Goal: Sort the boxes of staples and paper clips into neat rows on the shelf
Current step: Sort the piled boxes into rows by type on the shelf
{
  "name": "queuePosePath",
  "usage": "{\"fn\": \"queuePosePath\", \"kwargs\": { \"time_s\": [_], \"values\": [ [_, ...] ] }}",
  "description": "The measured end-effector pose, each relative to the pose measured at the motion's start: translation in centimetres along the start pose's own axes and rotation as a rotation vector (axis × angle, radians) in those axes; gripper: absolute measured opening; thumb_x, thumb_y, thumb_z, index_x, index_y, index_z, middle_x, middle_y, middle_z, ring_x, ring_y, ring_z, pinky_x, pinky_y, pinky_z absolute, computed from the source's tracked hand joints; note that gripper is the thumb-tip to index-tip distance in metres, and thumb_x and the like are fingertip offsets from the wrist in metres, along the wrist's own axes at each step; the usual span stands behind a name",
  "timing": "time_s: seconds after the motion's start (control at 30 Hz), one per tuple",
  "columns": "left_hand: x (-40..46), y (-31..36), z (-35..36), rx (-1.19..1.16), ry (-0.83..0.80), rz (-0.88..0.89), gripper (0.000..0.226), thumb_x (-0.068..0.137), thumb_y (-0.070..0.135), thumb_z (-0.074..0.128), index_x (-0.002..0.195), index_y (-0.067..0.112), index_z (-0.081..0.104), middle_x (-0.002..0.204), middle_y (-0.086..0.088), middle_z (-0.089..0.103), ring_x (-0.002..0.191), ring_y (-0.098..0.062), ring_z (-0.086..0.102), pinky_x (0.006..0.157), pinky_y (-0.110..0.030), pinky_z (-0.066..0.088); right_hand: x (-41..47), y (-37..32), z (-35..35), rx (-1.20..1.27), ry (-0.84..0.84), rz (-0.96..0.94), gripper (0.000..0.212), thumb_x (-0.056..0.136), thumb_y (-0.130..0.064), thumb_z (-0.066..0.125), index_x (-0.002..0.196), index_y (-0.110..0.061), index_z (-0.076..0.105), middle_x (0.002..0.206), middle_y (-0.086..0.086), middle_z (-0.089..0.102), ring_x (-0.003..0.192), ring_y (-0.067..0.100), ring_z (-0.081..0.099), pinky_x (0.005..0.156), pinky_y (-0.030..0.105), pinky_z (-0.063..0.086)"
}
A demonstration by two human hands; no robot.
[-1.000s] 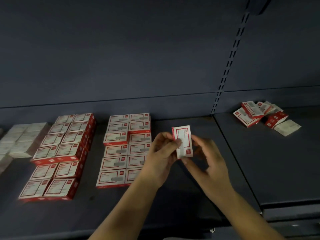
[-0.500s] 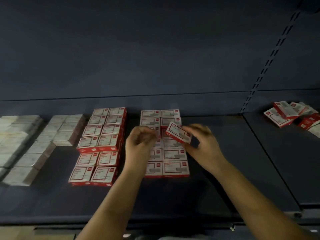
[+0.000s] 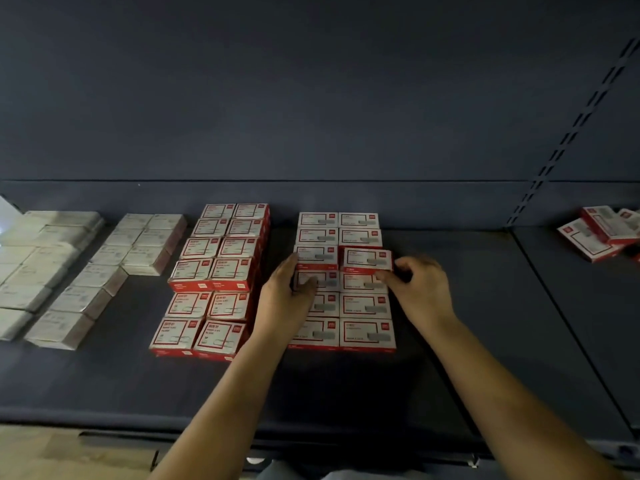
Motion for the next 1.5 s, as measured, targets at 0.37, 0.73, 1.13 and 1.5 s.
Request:
{"fn": "queuePosePath", "kwargs": {
  "time_s": [0.37, 0.73, 1.13, 1.5],
  "values": [
    [0.1, -0.3, 0.2, -0.009, 0.009, -0.036, 0.056, 0.091, 0.015, 0.057, 0.142, 0.022, 0.034, 0.100, 0.030, 0.049, 0.093, 0.008, 0.053, 0.067, 0.001, 0.042, -0.5, -1.9, 1.3, -0.097, -0.042, -0.071, 0.024, 0.089, -0.030, 0.057, 0.101, -0.011, 0.065, 0.098, 0.005, 0.058, 0.099, 0.022, 0.048, 0.080, 0.029, 0.039],
    [-1.0, 5.8, 4.1, 0.558, -0.089, 0.309, 0.069, 0.096, 0.027, 0.046, 0.149, 0.019, 0.003, 0.157, 0.001, 0.001, 0.142, -0.012, -0.008, 0.112, -0.025, -0.001, -1.1, 0.8, -2.7, -0.320, -0.156, 0.037, 0.046, 0.093, -0.023, 0.045, 0.138, -0.017, 0.039, 0.137, 0.002, 0.037, 0.123, 0.025, 0.027, 0.095, 0.031, 0.028],
    [-2.0, 11.8, 19.0, 0.517, -0.297, 0.502, 0.061, 0.094, 0.021, 0.048, 0.147, 0.016, 0.020, 0.155, -0.003, 0.014, 0.144, -0.017, 0.003, 0.117, -0.039, 0.014, -2.2, 14.2, -15.8, -0.167, 0.213, 0.195, 0.036, 0.078, -0.002, 0.062, 0.114, -0.006, 0.065, 0.113, 0.021, 0.056, 0.104, 0.044, 0.042, 0.086, 0.045, 0.038],
    [-2.4, 15.8, 27.5, 0.503, -0.453, 0.630, 0.056, 0.095, 0.019, 0.047, 0.146, 0.014, 0.024, 0.154, -0.006, 0.017, 0.143, -0.017, 0.008, 0.114, -0.027, 0.009, -0.8, 27.9, -24.5, 0.082, 0.413, 0.708, 0.071, 0.079, -0.016, 0.067, 0.140, -0.012, 0.032, 0.144, 0.008, 0.035, 0.128, 0.035, 0.029, 0.104, 0.047, 0.028]
  ]
}}
Point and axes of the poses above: each hand's wrist, its own x-axis towards the middle knuckle, its own z-axis out of the palm, y = z × x, the point moved 8 cm from there along x, towards the middle knuckle
